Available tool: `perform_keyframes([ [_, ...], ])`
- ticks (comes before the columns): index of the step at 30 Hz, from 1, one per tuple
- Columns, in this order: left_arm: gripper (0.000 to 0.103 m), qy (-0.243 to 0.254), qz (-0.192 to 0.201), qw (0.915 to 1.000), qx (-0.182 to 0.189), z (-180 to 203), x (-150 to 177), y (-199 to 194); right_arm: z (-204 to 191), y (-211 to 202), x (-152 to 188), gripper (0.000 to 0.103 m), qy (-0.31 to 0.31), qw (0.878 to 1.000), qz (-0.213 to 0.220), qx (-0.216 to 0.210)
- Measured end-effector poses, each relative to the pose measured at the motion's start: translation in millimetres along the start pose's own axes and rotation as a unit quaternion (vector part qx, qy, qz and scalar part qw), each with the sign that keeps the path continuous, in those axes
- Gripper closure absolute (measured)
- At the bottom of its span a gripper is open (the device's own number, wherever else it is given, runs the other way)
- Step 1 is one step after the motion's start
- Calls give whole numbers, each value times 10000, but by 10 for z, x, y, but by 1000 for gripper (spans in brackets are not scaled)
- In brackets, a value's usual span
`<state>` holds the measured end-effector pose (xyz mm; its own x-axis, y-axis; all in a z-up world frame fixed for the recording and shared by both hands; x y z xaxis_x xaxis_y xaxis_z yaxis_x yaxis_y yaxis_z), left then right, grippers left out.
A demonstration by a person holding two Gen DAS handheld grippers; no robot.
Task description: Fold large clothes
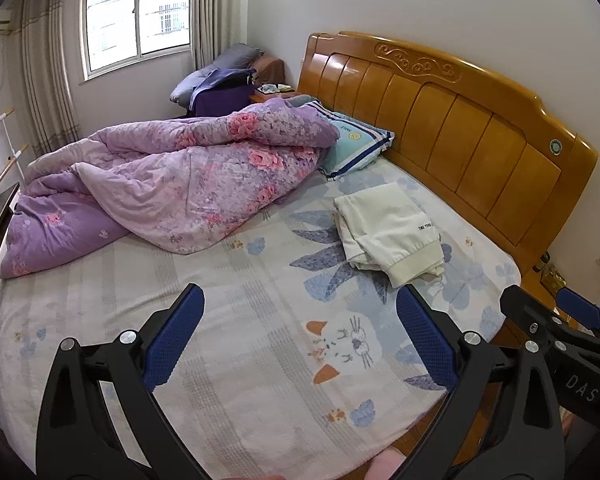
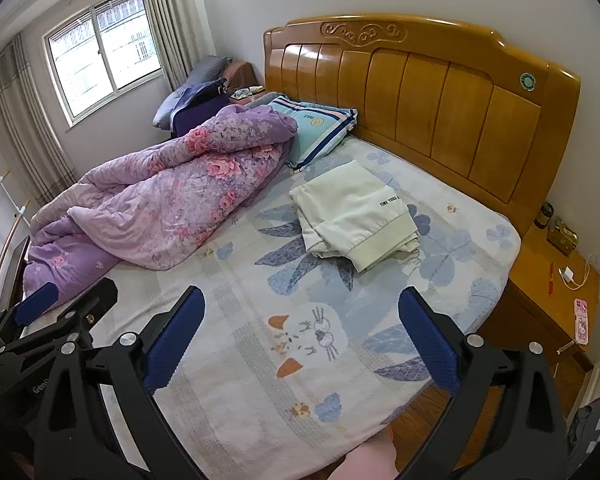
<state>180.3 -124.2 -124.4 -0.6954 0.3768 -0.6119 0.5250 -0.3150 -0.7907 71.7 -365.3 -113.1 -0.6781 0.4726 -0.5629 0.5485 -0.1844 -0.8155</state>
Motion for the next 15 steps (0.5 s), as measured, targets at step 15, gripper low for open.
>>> perform_keyframes([
  [15, 6, 48, -186, 9998, 34, -13, 75, 137, 28, 65, 16, 9, 16, 9999, -168, -15],
])
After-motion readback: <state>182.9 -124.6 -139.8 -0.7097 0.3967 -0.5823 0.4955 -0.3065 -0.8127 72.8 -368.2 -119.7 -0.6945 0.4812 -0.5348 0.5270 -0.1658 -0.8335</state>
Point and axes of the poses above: each gripper's, at about its wrist camera, not at the fingertips, and y roughly the way its jaws point, z to its right, x to its underside, the point moved 8 cm from there along y, roughly the way its jaws point, and after that the axes turned 11 degrees about -z, right-handed, at the moved point
